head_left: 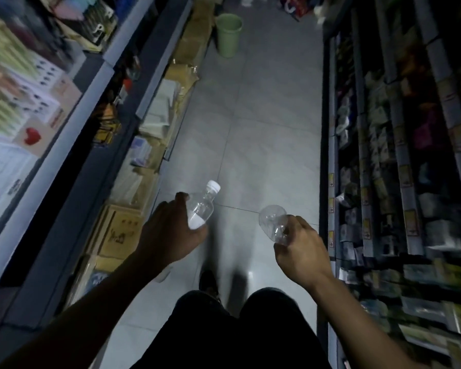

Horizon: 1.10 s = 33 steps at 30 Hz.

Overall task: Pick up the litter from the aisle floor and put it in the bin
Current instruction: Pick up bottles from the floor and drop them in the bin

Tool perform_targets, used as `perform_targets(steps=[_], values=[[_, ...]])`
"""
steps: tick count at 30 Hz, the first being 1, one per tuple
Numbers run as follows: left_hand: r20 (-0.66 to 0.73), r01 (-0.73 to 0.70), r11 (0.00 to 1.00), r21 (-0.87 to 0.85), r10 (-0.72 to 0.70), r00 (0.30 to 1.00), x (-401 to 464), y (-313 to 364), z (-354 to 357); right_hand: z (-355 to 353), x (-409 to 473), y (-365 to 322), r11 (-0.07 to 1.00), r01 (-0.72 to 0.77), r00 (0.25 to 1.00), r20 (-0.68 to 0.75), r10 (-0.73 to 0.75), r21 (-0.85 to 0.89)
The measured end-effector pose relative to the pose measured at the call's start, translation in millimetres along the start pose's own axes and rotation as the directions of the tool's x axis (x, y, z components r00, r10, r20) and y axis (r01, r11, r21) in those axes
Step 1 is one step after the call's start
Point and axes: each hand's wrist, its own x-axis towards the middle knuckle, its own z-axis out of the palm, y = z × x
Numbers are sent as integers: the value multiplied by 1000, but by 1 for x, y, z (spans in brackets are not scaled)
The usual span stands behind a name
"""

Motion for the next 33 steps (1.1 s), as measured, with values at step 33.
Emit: perform_targets(steps=[33], values=[[17, 113, 993, -40, -112, 994, 419, 118, -2, -132, 504, 32, 983, 134, 990, -61, -127, 126]])
